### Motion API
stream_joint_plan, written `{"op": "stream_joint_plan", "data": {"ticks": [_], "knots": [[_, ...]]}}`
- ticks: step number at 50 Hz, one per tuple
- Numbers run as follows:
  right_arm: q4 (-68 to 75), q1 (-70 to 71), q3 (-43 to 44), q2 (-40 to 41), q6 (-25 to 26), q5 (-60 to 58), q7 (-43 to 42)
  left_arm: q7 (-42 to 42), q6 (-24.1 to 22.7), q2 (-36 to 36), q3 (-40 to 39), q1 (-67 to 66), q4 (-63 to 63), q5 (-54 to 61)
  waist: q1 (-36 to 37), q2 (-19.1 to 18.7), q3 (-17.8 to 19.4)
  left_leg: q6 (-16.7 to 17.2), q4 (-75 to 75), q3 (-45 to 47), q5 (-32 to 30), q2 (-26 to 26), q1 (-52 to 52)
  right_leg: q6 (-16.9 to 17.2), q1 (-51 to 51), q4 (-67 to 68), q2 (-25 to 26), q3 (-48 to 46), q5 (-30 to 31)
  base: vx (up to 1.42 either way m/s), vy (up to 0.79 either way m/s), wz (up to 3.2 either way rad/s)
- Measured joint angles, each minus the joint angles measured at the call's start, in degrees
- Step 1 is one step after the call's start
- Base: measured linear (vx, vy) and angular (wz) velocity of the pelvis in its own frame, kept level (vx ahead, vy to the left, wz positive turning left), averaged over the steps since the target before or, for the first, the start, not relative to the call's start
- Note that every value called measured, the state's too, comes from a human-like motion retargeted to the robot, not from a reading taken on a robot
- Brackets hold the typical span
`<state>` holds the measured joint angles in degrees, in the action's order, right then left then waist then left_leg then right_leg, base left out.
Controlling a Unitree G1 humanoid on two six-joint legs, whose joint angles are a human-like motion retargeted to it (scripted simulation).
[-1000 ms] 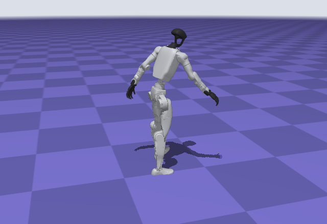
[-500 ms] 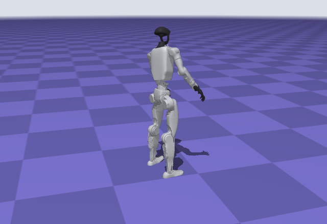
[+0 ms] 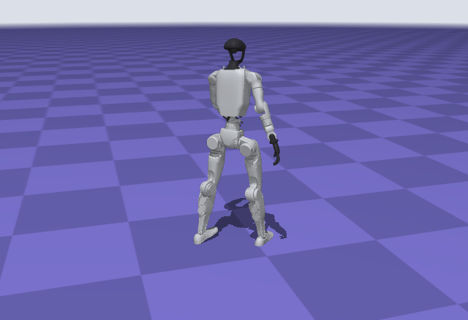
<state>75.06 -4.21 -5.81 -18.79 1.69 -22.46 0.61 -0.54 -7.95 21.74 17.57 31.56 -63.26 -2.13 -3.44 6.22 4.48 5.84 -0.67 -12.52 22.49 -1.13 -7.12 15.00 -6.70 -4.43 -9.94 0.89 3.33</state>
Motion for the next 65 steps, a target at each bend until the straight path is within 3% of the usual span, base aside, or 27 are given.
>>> {"op": "stream_joint_plan", "data": {"ticks": [8,20,29,36,42,48,54,65], "knots": [[-3.1,6.3,1.5,-3.4,-1.0,4.9,-9.5,6.6,1.1,-1.5,-9.6,-19.5,-5.8,6.2,3.9,-6.1,3.0,-1.2,-1.1,-3.3,-2.9,-0.8,2.6,0.0,2.0,-0.2,-2.2,-6.5,-4.5,0.18,-0.20,0.72],[-2.1,26.7,-0.5,-12.7,-0.2,2.6,-12.6,0.7,4.5,-0.2,-19.3,-42.8,-15.0,6.0,12.7,-10.4,9.4,-2.6,4.4,15.2,-8.7,0.1,12.9,0.0,5.8,0.3,-3.9,-13.1,-7.5,0.13,-0.11,0.50],[-2.9,38.1,-0.5,-13.0,0.7,5.8,-13.9,-3.5,5.9,-2.1,-26.1,-50.0,-15.1,10.8,21.6,-8.7,12.6,0.3,5.7,29.0,-12.6,3.7,20.3,0.0,8.6,1.0,-3.0,-13.3,-10.1,0.19,-0.01,-0.05],[-7.1,44.0,-6.8,-8.5,0.2,2.0,-6.8,-11.8,7.0,-4.6,-23.6,-49.9,-12.8,7.3,25.2,-4.4,13.4,1.7,5.7,39.1,-14.2,7.6,20.3,0.0,9.3,1.7,-1.6,-10.6,-12.4,0.27,0.09,-0.42],[-13.6,42.0,-12.3,-3.6,-1.1,-1.7,-3.3,-13.1,6.5,-2.7,-21.0,-43.1,-13.6,2.7,27.4,2.1,11.1,2.3,5.7,42.1,-17.3,9.3,18.7,0.0,9.0,2.7,-1.1,-7.2,-12.8,0.32,0.19,-0.55],[-23.4,32.2,-13.6,-1.4,-2.7,-2.7,-3.8,-2.7,7.6,1.4,-18.6,-26.3,-19.4,-0.3,26.7,7.1,7.8,1.5,5.7,40.8,-14.7,7.0,15.5,-0.8,10.3,5.8,-3.6,-5.9,-10.0,0.34,0.32,0.02],[-28.6,20.6,-11.8,-0.5,-4.6,-0.7,-4.1,5.0,5.5,3.4,-13.4,-6.3,-17.7,2.9,21.8,7.3,3.7,1.5,5.4,35.5,-11.4,7.0,12.3,-3.1,10.8,10.5,-0.4,-3.1,-11.5,0.30,0.20,0.70],[-19.9,7.1,-7.4,1.6,-2.8,5.0,-5.2,5.8,2.5,1.0,1.3,23.3,-4.1,2.0,11.1,5.8,-0.5,1.6,3.9,25.0,-7.6,6.7,9.2,-7.2,4.3,14.6,4.2,-5.6,-10.5,0.24,0.08,0.85]]}}
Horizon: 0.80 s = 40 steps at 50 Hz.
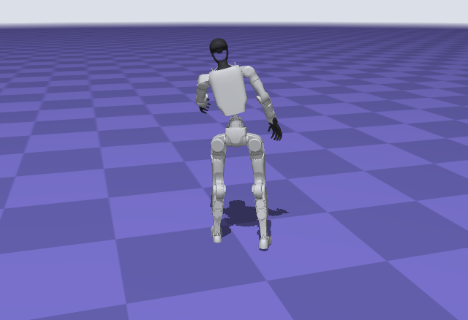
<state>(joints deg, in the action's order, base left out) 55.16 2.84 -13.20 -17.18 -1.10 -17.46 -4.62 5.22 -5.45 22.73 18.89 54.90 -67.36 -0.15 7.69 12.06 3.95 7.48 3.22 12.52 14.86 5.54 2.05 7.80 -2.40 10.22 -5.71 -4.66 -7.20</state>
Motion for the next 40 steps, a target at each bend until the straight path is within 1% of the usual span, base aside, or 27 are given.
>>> {"op": "stream_joint_plan", "data": {"ticks": [5,8,11,14,17,20,22,25,27,30,33,36,38,40], "knots": [[6.4,-2.9,1.7,0.7,1.8,1.9,0.6,1.2,0.1,-2.4,2.9,7.7,2.9,-1.3,-3.3,-0.4,0.7,0.2,-0.5,-4.1,1.3,-1.2,-1.2,0.4,-2.7,-5.2,0.1,-1.2,2.5,0.20,-0.01,0.79],[9.2,-4.3,3.1,1.0,3.1,1.6,2.0,0.9,0.1,-3.8,4.0,9.3,4.4,-1.8,-4.9,-0.5,1.7,0.1,-0.6,-6.7,2.1,-2.3,-2.1,1.6,-3.7,-9.9,-0.4,-0.9,6.4,0.22,-0.05,0.86],[10.5,-6.0,4.9,0.9,3.7,0.5,3.8,-0.5,-0.6,-4.6,5.0,7.7,6.3,-2.5,-6.4,-1.2,2.5,-0.1,-0.7,-9.4,2.8,-3.3,-3.0,3.4,-4.6,-13.6,-0.9,0.5,9.1,0.25,-0.07,0.87],[10.1,-8.0,7.4,0.3,3.5,-0.3,5.4,-3.1,-1.9,-4.6,5.7,2.5,8.6,-3.4,-7.7,-2.8,2.8,-0.4,-0.7,-12.1,3.6,-4.1,-3.6,5.2,-5.2,-15.0,-1.8,0.7,9.5,0.27,-0.09,0.86],[8.1,-9.9,10.8,-1.3,2.8,0.0,6.1,-5.7,-2.9,-3.9,5.4,-6.1,11.1,-4.4,-8.5,-5.4,2.9,-1.0,-0.7,-14.8,4.1,-5.2,-3.9,6.3,-4.7,-15.1,-3.3,-0.8,10.2,0.27,-0.11,0.83],[6.1,-11.2,14.0,-3.3,1.8,1.7,4.5,-6.3,-3.3,-3.1,3.8,-17.5,12.0,-5.6,-8.3,-8.6,3.2,-1.9,-0.8,-17.4,4.3,-6.5,-4.1,6.9,-3.4,-15.1,-4.9,-3.2,9.2,0.27,-0.12,0.72],[6.0,-11.1,15.1,-4.7,1.0,3.2,1.8,-4.8,-3.3,-3.1,2.0,-25.9,10.6,-5.6,-7.3,-10.9,3.8,-2.5,-1.0,-18.5,4.1,-7.3,-4.1,7.2,-2.5,-15.1,-5.7,-4.5,7.5,0.27,-0.13,0.54],[8.4,-9.0,14.9,-7.0,0.4,4.3,-2.9,-1.3,-2.6,-3.6,-2.2,-38.4,5.3,-3.3,-5.0,-13.8,5.2,-3.5,-1.1,-18.8,3.4,-8.3,-3.7,7.2,-1.3,-15.1,-6.7,-5.7,5.4,0.26,-0.14,0.32],[11.9,-5.9,13.6,-8.5,0.7,3.2,-5.0,0.6,-1.3,-3.9,-6.9,-45.7,-1.0,-0.4,-3.3,-15.1,6.3,-4.2,-1.0,-17.8,2.7,-9.0,-2.9,7.2,-0.5,-15.1,-7.2,-6.0,4.4,0.25,-0.13,0.09],[18.6,1.2,11.1,-10.4,1.9,-1.7,-5.1,0.8,1.8,-3.0,-17.9,-54.2,-12.7,2.5,-0.8,-16.4,8.4,-4.9,-0.1,-14.9,1.1,-9.4,-0.8,7.2,0.7,-14.9,-7.4,-5.7,3.1,0.25,-0.14,-0.12],[22.9,8.4,10.1,-11.2,3.3,-7.3,-3.5,-1.6,5.0,1.2,-29.8,-62.2,-21.7,1.8,2.0,-16.6,10.4,-4.7,1.4,-11.5,-2.0,-9.0,2.2,7.2,1.9,-14.6,-6.8,-4.9,1.9,0.26,-0.15,-0.32],[23.4,15.0,9.7,-11.3,3.8,-8.4,-4.6,-3.4,5.7,4.9,-37.6,-70.7,-24.9,2.4,5.1,-16.3,12.3,-3.7,1.8,-8.3,-5.6,-7.8,6.4,7.2,2.9,-13.7,-5.7,-3.7,0.4,0.27,-0.13,-0.45],[21.7,18.4,9.4,-11.2,3.5,-6.6,-6.8,-4.1,4.9,6.2,-40.1,-76.2,-24.8,4.3,7.5,-16.0,13.4,-2.9,1.8,-6.3,-7.6,-6.8,9.0,7.2,3.7,-13.2,-4.9,-2.7,-0.5,0.30,-0.10,-0.53],[19.3,21.8,8.4,-11.0,2.7,-3.5,-9.2,-5.1,3.6,6.5,-41.1,-80.7,-23.5,7.2,9.9,-15.5,14.4,-2.1,1.8,-3.9,-8.8,-5.6,11.4,7.2,4.4,-12.8,-4.2,-1.6,-1.4,0.32,-0.07,-0.60]]}}
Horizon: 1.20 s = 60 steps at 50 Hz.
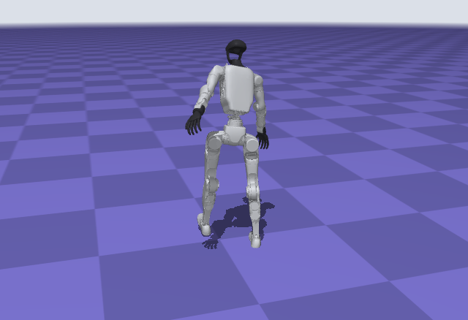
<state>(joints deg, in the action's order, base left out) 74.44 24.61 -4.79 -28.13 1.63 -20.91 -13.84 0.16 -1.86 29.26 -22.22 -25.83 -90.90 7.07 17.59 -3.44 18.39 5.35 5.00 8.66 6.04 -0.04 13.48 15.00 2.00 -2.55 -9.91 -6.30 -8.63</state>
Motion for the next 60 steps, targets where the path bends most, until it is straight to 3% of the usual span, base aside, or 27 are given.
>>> {"op": "stream_joint_plan", "data": {"ticks": [5,11,14,19,22,26,30,35,43,51,55,60], "knots": [[-5.4,9.2,-6.6,1.3,-1.6,6.2,-1.4,-7.2,-0.6,-1.4,3.6,-6.6,4.0,3.6,5.4,2.4,1.8,1.3,0.0,8.0,1.1,3.4,3.5,0.0,1.4,0.5,1.6,3.5,-2.0,0.35,-0.01,-0.74],[-11.0,18.0,-16.2,5.7,-1.2,4.1,5.0,-16.4,1.9,-1.9,8.4,-3.7,5.9,-0.3,9.9,9.0,0.6,2.0,0.0,15.0,-0.2,7.0,3.5,0.0,1.4,1.1,3.1,8.8,-4.0,0.40,0.08,-0.91],[-16.4,19.1,-19.2,8.0,-1.7,2.3,5.2,-13.7,1.6,-1.5,10.1,2.5,6.0,1.1,10.5,13.4,-1.1,2.0,0.0,16.3,-1.5,7.3,2.4,0.0,1.3,1.7,2.6,10.9,-4.2,0.43,0.20,-0.71],[-29.6,14.2,-21.1,9.4,-4.8,2.6,1.6,-1.7,-2.1,0.4,17.2,18.0,8.7,5.1,8.5,19.6,-5.0,1.8,0.0,16.3,0.3,5.4,0.0,0.0,2.0,2.4,0.6,11.6,-2.5,0.42,0.28,-0.13],[-37.5,8.4,-21.3,8.6,-6.9,3.7,1.9,2.5,-4.3,1.9,24.2,29.3,12.7,4.4,6.1,21.7,-7.4,1.7,0.0,14.9,2.6,3.9,-1.7,0.0,2.3,2.4,0.4,10.6,-2.7,0.39,0.25,0.45],[-44.5,-0.3,-20.6,6.8,-7.6,3.5,7.2,1.5,-4.8,2.9,34.0,46.6,17.4,0.0,2.3,22.6,-10.1,1.5,0.0,12.0,4.6,2.6,-4.0,-0.1,1.7,1.7,1.7,10.0,-2.5,0.36,0.17,0.67],[-45.2,-7.9,-20.2,6.2,-6.9,1.2,11.4,1.2,-3.8,1.5,41.1,63.6,18.5,-4.1,-2.0,22.2,-11.8,1.4,-0.1,9.4,6.0,2.2,-7.0,-0.4,-0.2,0.8,3.5,10.5,-1.9,0.32,0.10,0.56],[-39.8,-14.5,-18.9,6.6,-5.1,-0.7,11.0,6.7,-2.9,-0.9,44.5,79.7,18.3,-2.9,-7.8,20.2,-12.5,1.8,-0.3,7.5,8.1,2.6,-11.3,-0.8,-4.1,-0.2,4.2,6.8,0.1,0.29,0.07,0.27],[-28.2,-23.1,-11.6,7.9,-1.0,2.3,11.4,8.8,-3.8,-2.1,44.4,89.0,25.0,3.6,-16.6,16.2,-11.2,1.6,-3.2,4.4,12.5,2.4,-15.8,-0.6,-11.2,-2.4,3.0,3.2,12.2,0.29,0.03,0.31],[-15.8,-29.8,-3.4,9.7,0.7,5.3,14.9,4.4,-4.0,-4.0,47.7,82.8,31.5,-7.1,-21.2,10.3,-10.2,2.7,-4.6,-0.6,15.8,2.5,-18.2,0.0,-14.0,-2.4,0.8,-6.4,11.5,0.35,-0.08,0.64],[-10.7,-30.8,-0.9,10.1,0.3,5.2,16.4,0.9,-5.1,-5.2,48.0,72.0,33.7,-12.4,-22.2,7.0,-10.7,3.0,-4.6,-3.0,16.6,2.1,-19.2,0.0,-12.7,-2.4,0.0,-7.5,14.5,0.38,-0.20,0.66],[-5.5,-27.4,0.9,9.8,0.0,5.3,12.6,-0.2,-4.8,-8.7,44.0,54.3,30.2,-15.9,-21.1,2.5,-10.4,2.0,-5.6,-5.0,15.9,1.6,-19.8,0.0,-10.5,-2.4,-0.9,-8.9,10.9,0.37,-0.20,0.31]]}}
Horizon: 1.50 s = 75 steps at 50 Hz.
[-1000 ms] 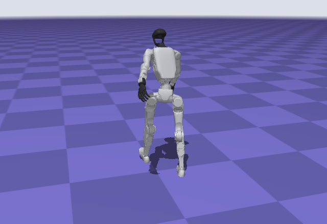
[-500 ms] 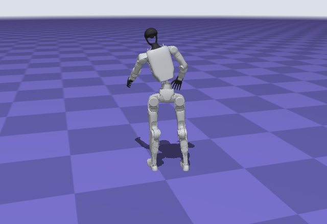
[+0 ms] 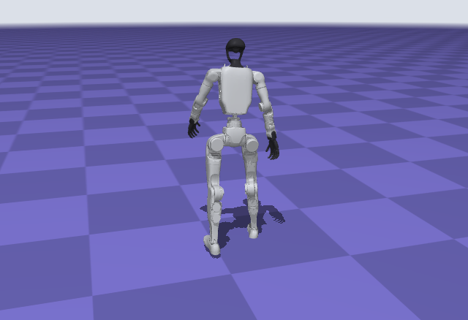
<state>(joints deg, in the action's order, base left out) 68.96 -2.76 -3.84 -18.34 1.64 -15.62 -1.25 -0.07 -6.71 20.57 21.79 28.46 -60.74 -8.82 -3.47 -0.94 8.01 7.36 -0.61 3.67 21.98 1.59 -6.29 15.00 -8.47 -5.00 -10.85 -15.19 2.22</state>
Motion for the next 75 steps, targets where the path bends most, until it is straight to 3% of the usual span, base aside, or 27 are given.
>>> {"op": "stream_joint_plan", "data": {"ticks": [6,12,17,23,27,32,38,43,47,53,57,62,68,75], "knots": [[3.2,9.3,1.4,-1.5,0.5,-1.1,-6.7,0.5,3.0,-3.3,-10.2,-21.4,-11.2,0.2,6.4,-2.7,2.7,-2.6,-0.8,-0.1,-1.6,-1.6,3.3,0.0,1.9,0.0,-0.1,2.2,-3.2,0.31,-0.20,-0.31],[2.1,19.3,-0.2,-4.0,0.0,-1.1,-9.0,-2.4,4.2,0.0,-21.3,-38.4,-20.8,1.7,16.8,-2.8,6.0,-2.9,2.4,4.0,-7.0,-1.7,11.2,0.0,3.4,0.0,1.0,5.8,-5.1,0.28,-0.13,-0.62],[2.2,28.1,-4.4,-8.0,0.1,-1.9,-9.6,-4.8,4.8,3.9,-30.2,-46.9,-24.7,6.4,24.8,-2.7,8.2,-2.1,5.6,7.7,-12.5,-0.8,17.6,0.0,5.7,0.1,1.9,8.2,-6.8,0.29,-0.05,-0.51],[2.1,40.5,-7.8,-11.6,0.7,-1.6,-11.7,-7.7,5.0,3.9,-35.2,-51.5,-22.8,13.1,29.7,-1.6,10.8,-1.0,5.6,15.3,-11.5,0.9,23.4,0.0,8.9,0.7,2.5,10.9,-9.8,0.33,0.03,-0.46],[-2.2,46.1,-9.0,-10.1,0.3,1.6,-13.0,-10.3,5.1,2.4,-33.1,-52.1,-19.1,14.9,31.3,1.3,11.6,-0.4,5.6,20.5,-12.0,2.8,23.9,0.0,10.3,1.6,3.3,14.0,-12.2,0.39,0.10,-0.77],[-12.8,45.4,-11.5,-4.8,-1.1,3.8,-12.2,-10.7,5.4,2.2,-28.4,-46.4,-17.9,14.5,31.7,7.8,10.2,-0.7,5.6,23.3,-15.5,4.2,21.9,0.0,11.1,2.5,3.4,18.3,-14.2,0.42,0.17,-0.84],[-26.1,34.0,-14.5,-0.8,-3.3,0.1,-9.7,-1.0,4.6,5.4,-23.1,-27.3,-19.9,13.9,29.5,14.8,6.3,-1.4,5.6,23.3,-14.0,2.7,19.0,0.0,12.0,3.5,1.8,20.4,-12.2,0.41,0.25,-0.20],[-29.4,22.3,-14.3,0.9,-3.9,-5.1,-8.0,7.5,2.7,5.6,-22.9,-5.4,-18.1,18.7,25.9,16.7,3.1,-1.1,5.6,21.3,-10.8,1.2,16.3,0.0,11.7,3.2,1.9,17.8,-12.5,0.34,0.22,0.37],[-26.2,15.1,-13.5,2.1,-2.7,-6.2,-6.2,7.8,1.3,3.9,-18.3,10.7,-14.4,22.3,21.5,16.3,1.7,-0.8,5.5,19.2,-9.1,0.6,13.8,-0.4,10.1,2.4,3.4,17.7,-11.5,0.28,0.14,0.48],[-19.9,7.3,-12.2,1.6,-1.4,-3.4,-4.3,7.7,0.4,5.2,-3.1,27.9,-7.1,16.3,13.4,14.3,2.2,0.1,5.3,16.9,-6.9,0.5,9.2,-0.4,5.3,1.2,5.5,16.1,-9.4,0.24,0.08,0.35],[-16.6,3.0,-11.8,0.3,-0.7,-2.1,-2.6,8.3,0.6,7.7,3.9,35.7,-3.4,12.3,8.0,12.9,3.7,0.3,4.6,15.2,-5.2,0.3,6.7,-0.5,1.5,0.3,6.2,15.7,-4.6,0.21,0.04,0.36],[-12.2,-1.8,-10.2,-0.2,0.7,-2.5,0.3,7.3,1.5,8.6,7.1,42.2,-4.2,9.6,2.5,11.3,5.5,0.3,3.0,12.1,-3.1,-0.1,4.7,-0.5,-2.7,0.0,5.6,13.1,1.3,0.21,0.01,0.54],[-8.4,-7.2,-5.3,1.0,1.3,-4.4,4.1,4.6,2.5,7.2,7.1,41.8,-6.1,3.2,-2.7,8.5,6.3,0.7,1.9,6.8,-0.9,-1.1,3.7,-0.1,-3.8,0.0,3.3,7.5,2.1,0.26,-0.06,0.86],[-5.4,-9.6,0.4,2.0,0.1,-3.4,5.0,1.5,0.2,5.6,6.4,24.4,-2.5,-3.4,-5.7,2.7,3.8,1.0,2.3,1.5,0.1,-1.4,2.8,0.0,-1.3,0.0,1.7,2.1,3.1,0.31,-0.18,0.79]]}}
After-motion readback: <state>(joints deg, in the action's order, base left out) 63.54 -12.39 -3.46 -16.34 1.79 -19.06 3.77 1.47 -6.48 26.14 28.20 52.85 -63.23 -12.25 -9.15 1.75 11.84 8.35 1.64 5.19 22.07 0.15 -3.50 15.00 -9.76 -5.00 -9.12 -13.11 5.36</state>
